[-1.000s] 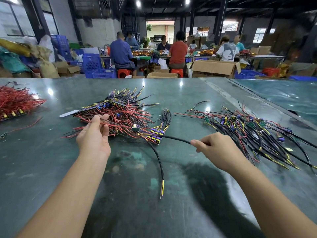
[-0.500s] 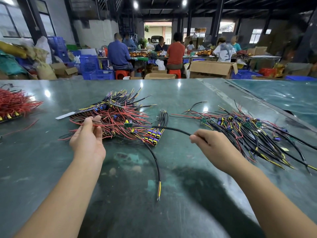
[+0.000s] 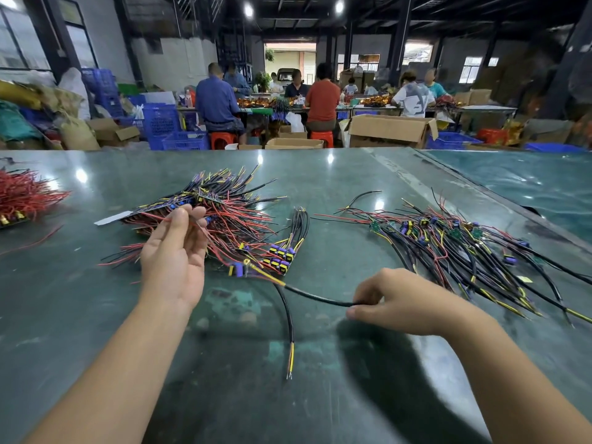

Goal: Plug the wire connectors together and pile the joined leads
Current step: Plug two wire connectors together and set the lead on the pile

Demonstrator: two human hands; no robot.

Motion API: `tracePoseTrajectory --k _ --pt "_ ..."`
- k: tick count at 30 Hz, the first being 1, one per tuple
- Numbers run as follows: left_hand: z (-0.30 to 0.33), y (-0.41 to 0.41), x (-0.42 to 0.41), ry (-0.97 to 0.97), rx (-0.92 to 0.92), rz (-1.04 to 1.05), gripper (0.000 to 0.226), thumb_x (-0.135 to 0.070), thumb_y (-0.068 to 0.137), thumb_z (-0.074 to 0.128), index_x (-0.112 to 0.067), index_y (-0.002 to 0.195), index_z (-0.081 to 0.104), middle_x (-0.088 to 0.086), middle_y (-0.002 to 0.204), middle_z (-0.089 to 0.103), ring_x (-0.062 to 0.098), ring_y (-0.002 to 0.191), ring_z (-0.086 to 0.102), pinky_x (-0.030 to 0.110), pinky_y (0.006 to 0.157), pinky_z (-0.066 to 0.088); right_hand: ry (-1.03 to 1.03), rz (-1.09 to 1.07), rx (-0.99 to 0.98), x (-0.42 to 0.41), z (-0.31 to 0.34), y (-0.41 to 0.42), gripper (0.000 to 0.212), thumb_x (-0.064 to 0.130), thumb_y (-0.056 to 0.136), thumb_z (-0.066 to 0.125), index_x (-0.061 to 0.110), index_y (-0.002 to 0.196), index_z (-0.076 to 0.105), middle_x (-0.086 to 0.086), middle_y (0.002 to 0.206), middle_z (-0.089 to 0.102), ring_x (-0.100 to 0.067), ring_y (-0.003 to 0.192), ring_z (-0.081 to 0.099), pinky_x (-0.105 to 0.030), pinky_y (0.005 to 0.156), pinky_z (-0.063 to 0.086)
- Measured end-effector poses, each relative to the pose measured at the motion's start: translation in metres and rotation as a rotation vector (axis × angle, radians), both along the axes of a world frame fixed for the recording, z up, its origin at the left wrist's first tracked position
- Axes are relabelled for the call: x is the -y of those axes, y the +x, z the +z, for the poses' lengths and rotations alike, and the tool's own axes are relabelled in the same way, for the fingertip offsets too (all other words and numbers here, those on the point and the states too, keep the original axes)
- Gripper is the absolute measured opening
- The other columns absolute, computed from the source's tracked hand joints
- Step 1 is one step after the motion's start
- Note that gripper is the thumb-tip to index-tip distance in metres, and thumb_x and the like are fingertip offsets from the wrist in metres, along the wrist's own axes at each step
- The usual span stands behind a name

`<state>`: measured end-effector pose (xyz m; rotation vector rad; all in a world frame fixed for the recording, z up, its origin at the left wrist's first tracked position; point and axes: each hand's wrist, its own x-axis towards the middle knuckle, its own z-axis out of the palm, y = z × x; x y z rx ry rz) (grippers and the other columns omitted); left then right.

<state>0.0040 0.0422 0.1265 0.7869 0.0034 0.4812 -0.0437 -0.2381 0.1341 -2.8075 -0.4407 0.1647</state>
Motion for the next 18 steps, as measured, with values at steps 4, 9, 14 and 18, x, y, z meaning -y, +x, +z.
tracePoseTrajectory --k 4,9,14,18 --pt "-0.001 -0.002 0.007 0.082 0.005 -0.046 0.013 -0.015 0.096 0.052 -0.016 0.089 0.063 -0.003 0.076 0.074 0.001 0.064 0.065 0.011 0.063 0.052 0.219 0.162 -0.007 -0.025 -0.011 -0.004 0.014 0.036 0.089 0.062 0.026 0.096 0.069 0.018 0.077 0.062 -0.001 0.076 0.058 -0.015 0.07 0.043" --pt "-0.003 -0.002 0.009 0.082 -0.009 -0.038 0.014 -0.014 0.096 0.052 -0.015 0.088 0.063 -0.002 0.076 0.074 0.002 0.064 0.065 0.011 0.063 0.052 0.246 0.226 0.005 -0.04 -0.022 -0.004 0.022 0.043 0.088 0.061 0.028 0.103 0.067 0.022 0.073 0.054 0.01 0.068 0.05 -0.011 0.065 0.037" --pt "-0.005 0.0 0.007 0.052 -0.044 0.005 0.014 -0.012 0.096 0.051 -0.014 0.088 0.062 -0.002 0.073 0.073 0.002 0.061 0.064 0.011 0.064 0.052 0.308 0.282 0.015 -0.049 -0.026 -0.009 0.044 0.065 0.086 0.047 0.025 0.086 0.065 0.01 0.08 0.052 0.001 0.072 0.05 -0.019 0.068 0.041" --pt "-0.005 0.0 0.006 0.034 -0.062 0.056 0.014 -0.011 0.097 0.051 -0.013 0.087 0.061 -0.003 0.071 0.073 0.002 0.061 0.064 0.011 0.064 0.052 0.224 0.379 0.057 -0.057 -0.029 -0.013 0.033 0.054 0.083 0.062 0.026 0.099 0.064 0.011 0.089 0.054 -0.003 0.08 0.052 -0.021 0.073 0.044"
